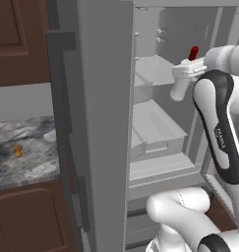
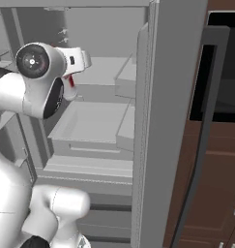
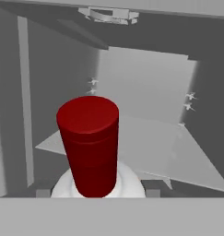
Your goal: Place the liquor on the top shelf of the fridge to keep it out of children's reach, and place the mushroom and garlic on lower shelves for easy access.
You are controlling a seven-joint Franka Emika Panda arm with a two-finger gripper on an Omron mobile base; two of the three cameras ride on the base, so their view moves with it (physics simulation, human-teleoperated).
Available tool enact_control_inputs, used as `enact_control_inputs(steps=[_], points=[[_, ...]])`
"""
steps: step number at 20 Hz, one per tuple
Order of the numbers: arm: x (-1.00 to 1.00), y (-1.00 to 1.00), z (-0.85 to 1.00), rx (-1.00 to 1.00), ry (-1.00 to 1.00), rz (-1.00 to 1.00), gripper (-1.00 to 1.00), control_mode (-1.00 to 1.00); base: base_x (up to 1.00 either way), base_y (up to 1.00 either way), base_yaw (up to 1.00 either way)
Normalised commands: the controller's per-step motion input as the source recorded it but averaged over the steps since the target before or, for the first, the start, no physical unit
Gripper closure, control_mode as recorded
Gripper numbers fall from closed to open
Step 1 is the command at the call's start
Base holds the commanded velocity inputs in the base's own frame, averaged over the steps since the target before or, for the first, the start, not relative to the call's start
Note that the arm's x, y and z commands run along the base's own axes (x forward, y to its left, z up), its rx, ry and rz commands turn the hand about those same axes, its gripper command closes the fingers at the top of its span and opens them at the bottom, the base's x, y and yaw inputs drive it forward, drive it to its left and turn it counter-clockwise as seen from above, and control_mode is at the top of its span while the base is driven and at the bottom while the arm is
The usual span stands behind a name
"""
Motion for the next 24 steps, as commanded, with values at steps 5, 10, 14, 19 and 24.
enact_control_inputs(steps=[5,10,14,19,24], points=[[0.71,0.0,0.06,0.0,0.0,0.0,1.0,-1.0,0.0,0.0,0.0],[0.74,0.0,0.0,0.0,0.0,0.0,1.0,-1.0,0.0,0.0,0.0],[0.71,0.0,-0.2,0.0,0.0,0.0,1.0,-1.0,0.0,0.0,0.0],[0.68,0.0,-0.31,0.0,0.0,0.0,1.0,-1.0,0.0,0.0,0.0],[0.7,0.0,-0.01,0.0,0.0,0.0,1.0,-1.0,0.0,0.0,0.0]])
